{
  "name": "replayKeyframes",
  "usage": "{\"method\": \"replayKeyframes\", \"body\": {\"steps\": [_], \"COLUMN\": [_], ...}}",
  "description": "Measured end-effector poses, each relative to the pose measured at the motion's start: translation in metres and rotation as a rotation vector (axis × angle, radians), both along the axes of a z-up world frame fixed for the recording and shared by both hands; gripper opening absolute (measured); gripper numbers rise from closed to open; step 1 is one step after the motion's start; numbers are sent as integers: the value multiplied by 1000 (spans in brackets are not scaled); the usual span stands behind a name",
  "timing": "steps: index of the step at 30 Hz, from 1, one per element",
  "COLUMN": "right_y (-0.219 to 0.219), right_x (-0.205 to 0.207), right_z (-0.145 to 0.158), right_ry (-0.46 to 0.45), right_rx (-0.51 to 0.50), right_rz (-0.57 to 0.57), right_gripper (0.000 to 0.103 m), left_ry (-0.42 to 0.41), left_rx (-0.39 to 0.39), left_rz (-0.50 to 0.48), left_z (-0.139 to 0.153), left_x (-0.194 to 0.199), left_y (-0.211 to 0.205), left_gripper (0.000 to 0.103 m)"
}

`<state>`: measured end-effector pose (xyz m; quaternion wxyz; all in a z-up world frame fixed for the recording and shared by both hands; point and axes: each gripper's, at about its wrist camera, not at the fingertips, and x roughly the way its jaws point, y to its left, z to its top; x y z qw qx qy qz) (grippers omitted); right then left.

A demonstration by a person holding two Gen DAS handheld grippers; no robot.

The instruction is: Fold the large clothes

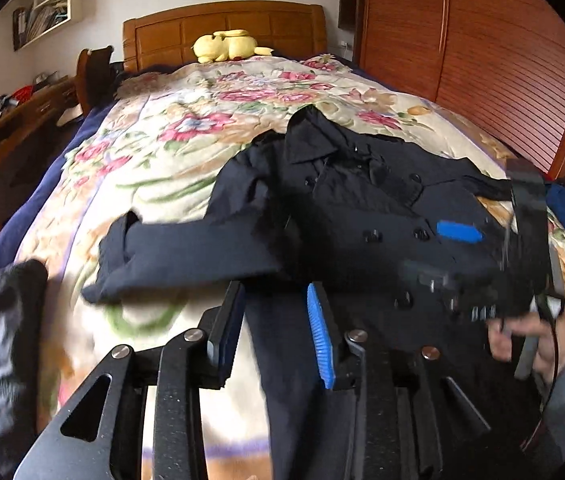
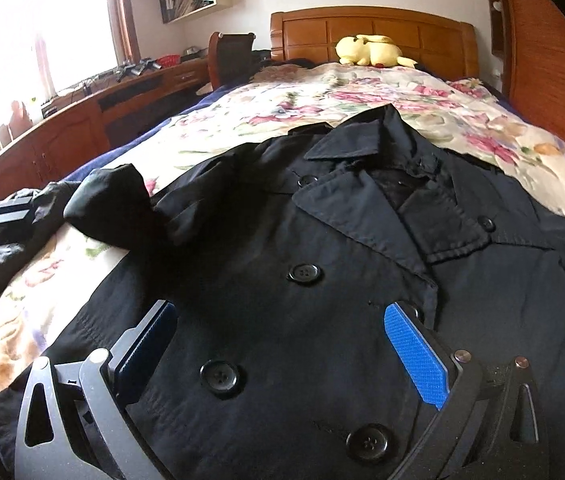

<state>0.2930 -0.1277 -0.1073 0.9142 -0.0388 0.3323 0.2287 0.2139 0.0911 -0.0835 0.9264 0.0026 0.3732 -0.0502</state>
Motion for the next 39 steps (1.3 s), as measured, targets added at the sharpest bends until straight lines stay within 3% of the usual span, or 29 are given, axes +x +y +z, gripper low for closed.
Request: {"method": "replayKeyframes", "body": {"steps": [8, 15, 21, 27, 30, 32, 33, 35, 39], "right_y": [16, 72, 131, 162, 171, 173, 173, 177, 160], "right_x": [-2, 9, 29, 49, 48, 46, 45, 51, 46], "right_z": [35, 75, 71, 33, 15, 7, 7, 13, 34], "right_ry": [-21, -49, 33, 188, 219, 199, 187, 162, 90], "right_rx": [-40, -74, -87, -162, -233, -288, -304, -301, -242], "right_rz": [46, 158, 304, 378, 416, 425, 425, 419, 364], "right_gripper": [103, 103, 96, 75, 53, 29, 25, 18, 14], "left_ry": [-45, -80, -86, -89, -90, -95, -97, -99, -112], "left_rx": [-43, -57, -60, -67, -66, -70, -70, -74, -76], "left_rz": [41, 96, 158, 184, 189, 189, 189, 187, 178], "left_z": [1, 8, 8, 6, 6, 7, 8, 9, 11], "left_x": [-34, -42, -48, -52, -51, -52, -51, -51, -53], "left_y": [38, 68, 91, 102, 104, 103, 103, 102, 95], "left_gripper": [44, 47, 48, 48, 48, 48, 48, 48, 48]}}
